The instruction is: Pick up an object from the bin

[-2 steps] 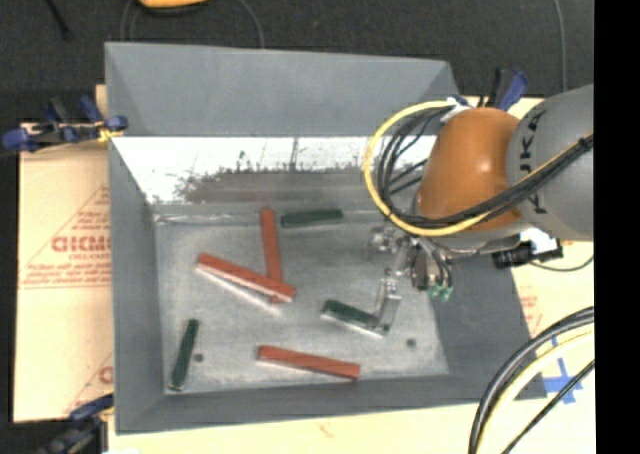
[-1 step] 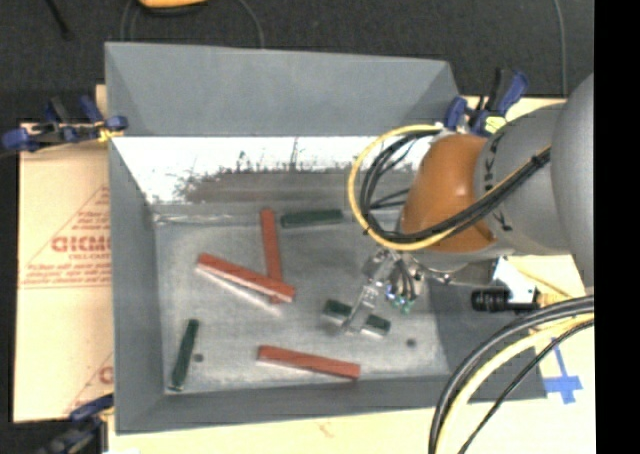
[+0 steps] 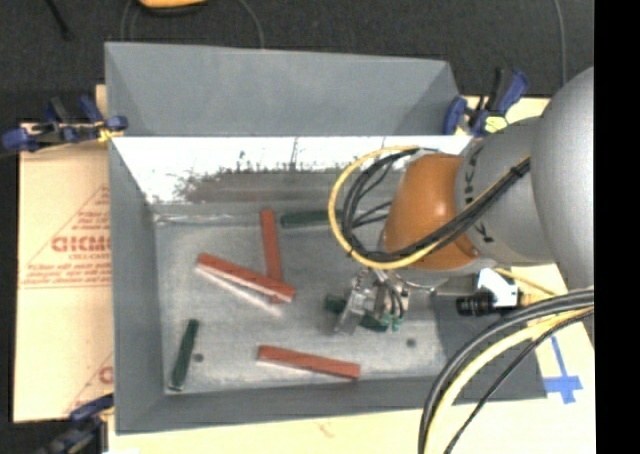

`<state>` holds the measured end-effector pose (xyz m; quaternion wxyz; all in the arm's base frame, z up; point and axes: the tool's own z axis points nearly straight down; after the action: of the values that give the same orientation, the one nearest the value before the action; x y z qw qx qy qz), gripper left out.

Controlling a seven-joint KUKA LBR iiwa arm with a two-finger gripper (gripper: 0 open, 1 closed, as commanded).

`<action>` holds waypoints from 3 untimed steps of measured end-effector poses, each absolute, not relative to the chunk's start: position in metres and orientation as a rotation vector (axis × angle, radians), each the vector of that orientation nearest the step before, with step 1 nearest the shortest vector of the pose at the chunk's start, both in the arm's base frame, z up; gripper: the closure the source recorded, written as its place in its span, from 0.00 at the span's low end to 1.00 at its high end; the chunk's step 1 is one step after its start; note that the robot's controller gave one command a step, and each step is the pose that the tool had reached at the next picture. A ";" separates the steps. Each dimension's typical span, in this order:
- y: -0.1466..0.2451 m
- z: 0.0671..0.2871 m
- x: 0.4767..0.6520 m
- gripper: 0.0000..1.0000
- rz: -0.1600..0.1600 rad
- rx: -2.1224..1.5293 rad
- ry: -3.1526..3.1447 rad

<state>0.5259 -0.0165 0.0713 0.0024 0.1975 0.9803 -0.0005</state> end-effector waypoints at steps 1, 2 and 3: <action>-0.017 0.071 0.526 1.00 -0.002 0.619 3.075; -0.017 0.074 0.525 1.00 -0.002 0.619 3.077; -0.017 0.085 0.524 1.00 -0.002 0.619 3.083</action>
Offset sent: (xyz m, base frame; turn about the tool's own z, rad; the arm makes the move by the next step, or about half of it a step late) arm 0.0000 0.0000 0.0260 0.0000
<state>0.5239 -0.0166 0.0853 -0.0015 0.1969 0.9804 -0.0007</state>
